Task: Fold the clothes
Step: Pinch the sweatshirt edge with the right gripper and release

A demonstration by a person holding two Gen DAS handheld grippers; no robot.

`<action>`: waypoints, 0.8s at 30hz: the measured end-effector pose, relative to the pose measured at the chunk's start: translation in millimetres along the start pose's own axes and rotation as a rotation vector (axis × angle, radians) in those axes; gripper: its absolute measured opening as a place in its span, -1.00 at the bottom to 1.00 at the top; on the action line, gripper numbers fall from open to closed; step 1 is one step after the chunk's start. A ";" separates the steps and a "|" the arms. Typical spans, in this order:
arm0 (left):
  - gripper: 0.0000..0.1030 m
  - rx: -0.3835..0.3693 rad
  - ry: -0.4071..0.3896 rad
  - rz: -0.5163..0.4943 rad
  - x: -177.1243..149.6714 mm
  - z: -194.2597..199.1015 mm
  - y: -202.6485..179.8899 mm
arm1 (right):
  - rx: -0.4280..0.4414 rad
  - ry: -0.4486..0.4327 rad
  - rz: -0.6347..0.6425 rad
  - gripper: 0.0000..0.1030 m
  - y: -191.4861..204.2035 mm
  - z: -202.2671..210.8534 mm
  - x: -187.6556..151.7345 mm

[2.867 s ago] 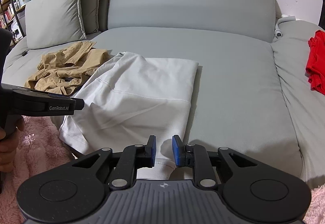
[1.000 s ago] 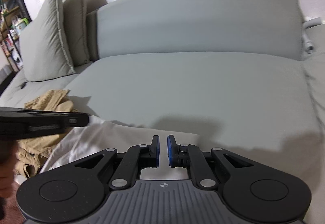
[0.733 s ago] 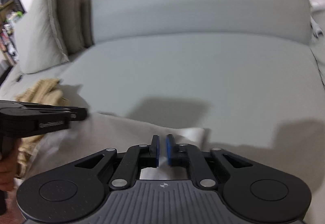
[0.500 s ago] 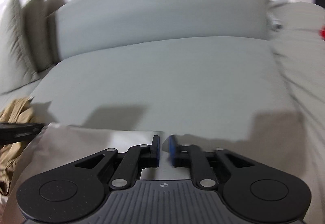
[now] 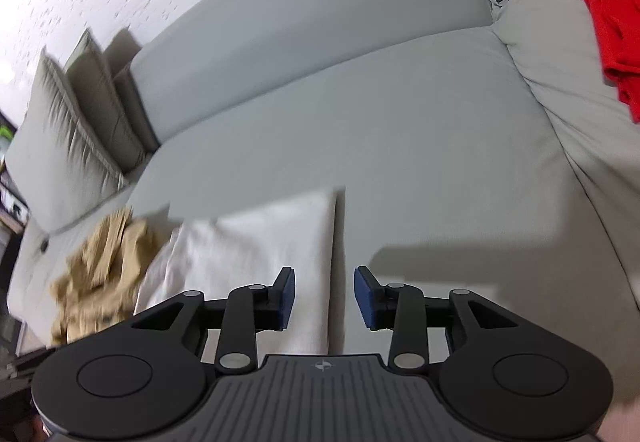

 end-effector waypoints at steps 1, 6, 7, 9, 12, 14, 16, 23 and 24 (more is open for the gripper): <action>-0.16 0.004 0.006 0.016 -5.5 2.8 2.1 | -0.007 0.018 0.015 -0.23 5.2 4.5 -8.8; -0.13 -0.060 -0.033 -0.012 -12.2 21.4 -8.6 | -0.030 0.075 0.107 -0.17 24.7 23.3 -26.2; -0.13 -0.088 -0.035 -0.020 -12.9 22.3 -12.5 | -0.019 0.086 0.116 -0.17 27.7 25.1 -28.9; -0.15 -0.138 -0.027 -0.057 -14.0 18.7 -25.9 | 0.000 0.113 0.168 -0.20 37.8 25.9 -37.7; -0.26 -0.170 0.000 -0.094 -15.5 7.7 -40.4 | -0.019 0.136 0.271 -0.25 48.0 18.0 -47.9; -0.44 -0.161 0.039 -0.108 -16.8 -6.8 -44.9 | -0.036 0.153 0.322 -0.32 51.8 11.3 -53.2; -0.47 -0.070 0.165 -0.123 -28.6 -30.5 -38.4 | -0.069 0.204 0.368 -0.35 48.6 1.5 -63.9; -0.48 0.072 0.311 -0.138 -46.9 -18.7 -12.5 | -0.141 0.345 0.365 -0.29 29.1 19.7 -78.4; -0.48 0.074 0.316 -0.119 -49.0 -13.0 -6.1 | -0.142 0.355 0.353 -0.28 26.3 23.0 -78.4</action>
Point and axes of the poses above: each gripper's, at about its wrist camera, not at the fingertips, and z roughly against the way its jaws point, y to its left, x to its top, the point moved 9 cm from there along -z, roughly the way its jaws point, and after that the axes turned 3 degrees about z, right-handed, at the moved point
